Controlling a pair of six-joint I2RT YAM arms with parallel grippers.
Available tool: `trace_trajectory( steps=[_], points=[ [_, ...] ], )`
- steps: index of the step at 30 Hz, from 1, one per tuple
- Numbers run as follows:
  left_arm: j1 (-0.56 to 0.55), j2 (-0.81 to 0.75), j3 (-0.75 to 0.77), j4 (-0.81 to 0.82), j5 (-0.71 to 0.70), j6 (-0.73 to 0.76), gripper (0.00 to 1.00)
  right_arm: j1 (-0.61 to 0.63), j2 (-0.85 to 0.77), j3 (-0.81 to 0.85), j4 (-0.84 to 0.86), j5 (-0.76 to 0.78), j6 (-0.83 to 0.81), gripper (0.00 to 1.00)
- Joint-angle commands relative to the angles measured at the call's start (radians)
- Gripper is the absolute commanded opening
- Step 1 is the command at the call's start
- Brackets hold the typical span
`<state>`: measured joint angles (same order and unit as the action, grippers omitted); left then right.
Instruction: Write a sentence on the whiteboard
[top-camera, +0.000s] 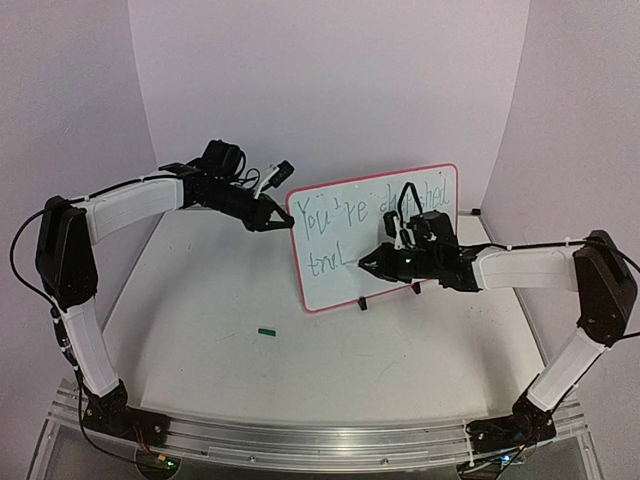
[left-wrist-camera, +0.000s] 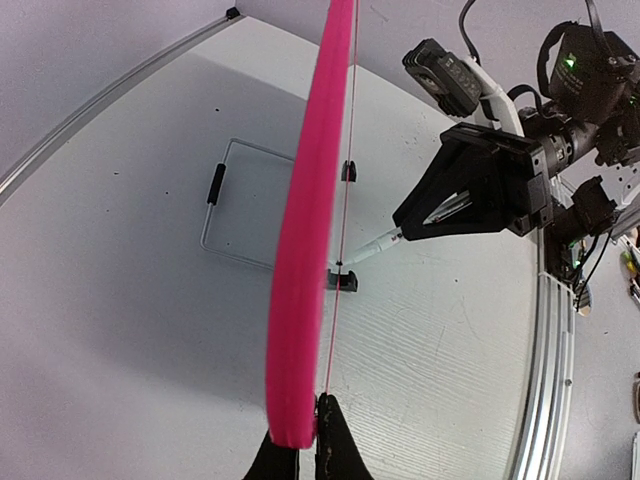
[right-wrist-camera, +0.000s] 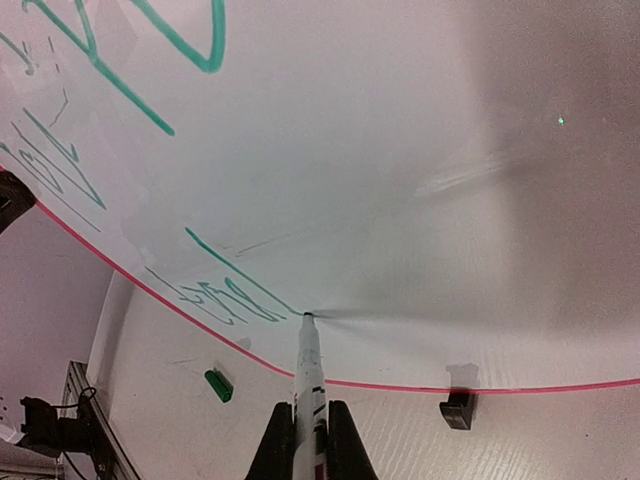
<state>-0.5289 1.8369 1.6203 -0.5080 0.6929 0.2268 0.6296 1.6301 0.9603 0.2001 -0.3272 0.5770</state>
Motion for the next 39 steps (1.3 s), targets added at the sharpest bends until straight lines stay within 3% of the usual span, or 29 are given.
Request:
trace_trajectory(
  steps=[1,27,39],
  points=[
    [0.003,-0.049,-0.012,-0.03,-0.041,0.024,0.0,-0.005,-0.072,-0.005,0.029,0.034,0.0,0.0],
    [0.004,-0.051,-0.014,-0.028,-0.042,0.025,0.0,-0.005,-0.015,0.035,0.074,0.044,0.03,0.0],
    [0.003,-0.054,-0.014,-0.028,-0.044,0.025,0.0,-0.005,-0.044,-0.041,0.074,0.084,0.062,0.0]
  ],
)
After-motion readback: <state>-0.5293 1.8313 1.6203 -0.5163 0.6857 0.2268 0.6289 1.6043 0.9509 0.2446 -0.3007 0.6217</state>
